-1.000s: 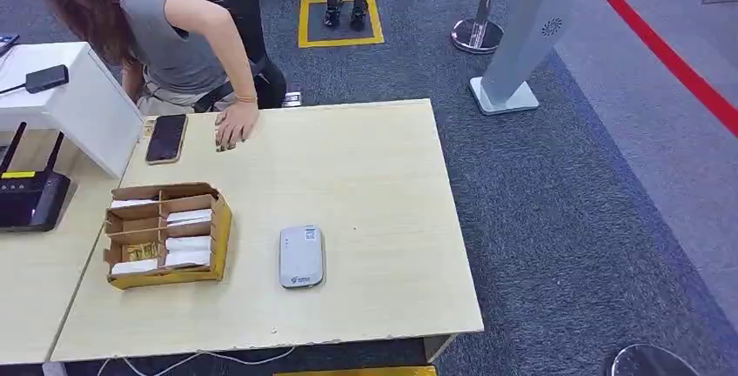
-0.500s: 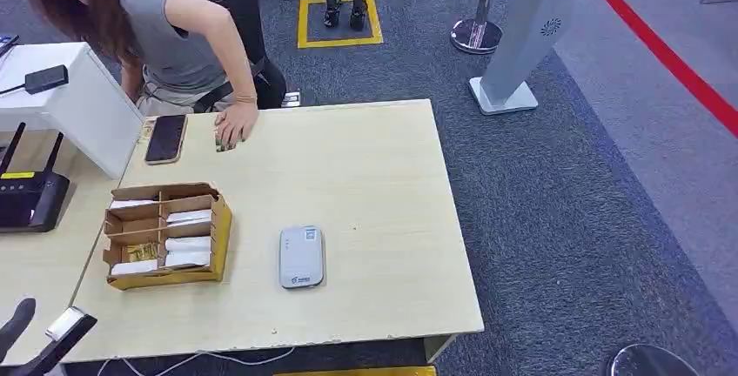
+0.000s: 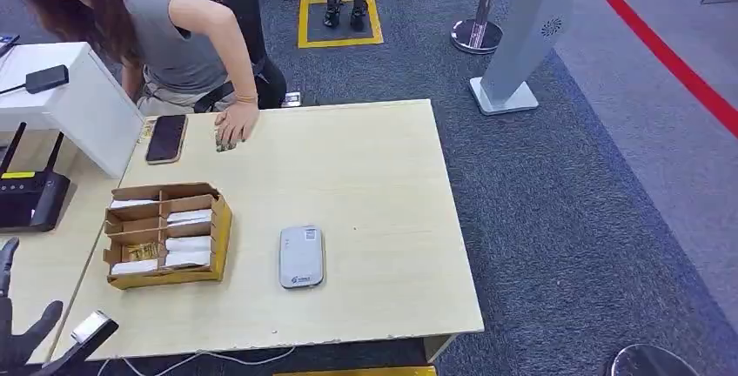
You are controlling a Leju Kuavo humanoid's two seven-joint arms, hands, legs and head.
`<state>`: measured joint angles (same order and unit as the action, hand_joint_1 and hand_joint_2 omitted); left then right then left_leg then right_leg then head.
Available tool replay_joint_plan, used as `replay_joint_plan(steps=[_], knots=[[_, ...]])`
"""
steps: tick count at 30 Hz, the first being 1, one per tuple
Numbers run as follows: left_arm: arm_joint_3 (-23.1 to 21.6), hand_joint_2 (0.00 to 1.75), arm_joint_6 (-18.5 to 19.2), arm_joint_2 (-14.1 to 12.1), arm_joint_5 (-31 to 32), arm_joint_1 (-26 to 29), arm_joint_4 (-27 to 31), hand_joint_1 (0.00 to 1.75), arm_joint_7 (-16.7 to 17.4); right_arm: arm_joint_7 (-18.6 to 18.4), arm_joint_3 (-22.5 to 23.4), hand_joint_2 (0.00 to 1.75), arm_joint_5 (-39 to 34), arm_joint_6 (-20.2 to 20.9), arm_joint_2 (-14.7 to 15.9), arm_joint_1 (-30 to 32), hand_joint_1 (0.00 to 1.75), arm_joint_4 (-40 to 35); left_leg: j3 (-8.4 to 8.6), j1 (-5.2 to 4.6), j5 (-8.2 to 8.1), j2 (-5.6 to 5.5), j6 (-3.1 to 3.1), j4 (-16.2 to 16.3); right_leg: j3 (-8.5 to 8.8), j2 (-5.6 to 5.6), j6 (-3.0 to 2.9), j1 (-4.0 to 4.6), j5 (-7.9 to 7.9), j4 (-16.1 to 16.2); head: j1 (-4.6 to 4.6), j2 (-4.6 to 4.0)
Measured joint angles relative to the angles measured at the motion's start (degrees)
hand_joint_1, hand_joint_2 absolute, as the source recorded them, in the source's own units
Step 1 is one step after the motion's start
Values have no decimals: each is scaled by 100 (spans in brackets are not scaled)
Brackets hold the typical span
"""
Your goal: Pass the card to the sensor for recognition and then transmit it.
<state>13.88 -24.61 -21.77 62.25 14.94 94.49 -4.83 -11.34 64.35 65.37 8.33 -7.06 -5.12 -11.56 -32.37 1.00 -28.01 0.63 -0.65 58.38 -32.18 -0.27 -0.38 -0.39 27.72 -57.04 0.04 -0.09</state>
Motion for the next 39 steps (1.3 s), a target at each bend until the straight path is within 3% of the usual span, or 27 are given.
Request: replay_joint_plan(steps=[12,19,24,26,31,39], knots=[[-63,175,31,-46,-2,3,-13,0,31,0,0,0,0,4,0,0,0,0,0,0,0,0,0,0,0,0,0,0,0,0,0,0],[-98,175,807,-219,83,219,55,0,450,11,2,0,-41,26,2,4,0,0,0,1,0,1,0,0,-2,2,0,0,0,0,-2,0],[-233,175,929,-293,120,389,286,0,520,9,9,0,-107,26,4,13,0,0,0,-1,-1,-1,0,0,-3,0,1,0,1,3,-2,0],[-453,175,925,-284,120,298,306,0,349,20,9,0,-94,42,4,13,0,0,0,-6,0,-4,1,0,-2,-6,1,-3,1,4,-2,0],[-1393,175,839,-219,203,50,291,0,387,20,9,0,-92,50,4,1,0,0,2,-6,2,-5,4,0,4,-6,2,-5,-2,3,-2,0],[-2079,175,745,-249,203,-52,291,0,435,20,9,0,-92,48,7,11,0,0,2,-5,2,-6,4,1,1,-6,1,-4,-1,3,-4,0]])
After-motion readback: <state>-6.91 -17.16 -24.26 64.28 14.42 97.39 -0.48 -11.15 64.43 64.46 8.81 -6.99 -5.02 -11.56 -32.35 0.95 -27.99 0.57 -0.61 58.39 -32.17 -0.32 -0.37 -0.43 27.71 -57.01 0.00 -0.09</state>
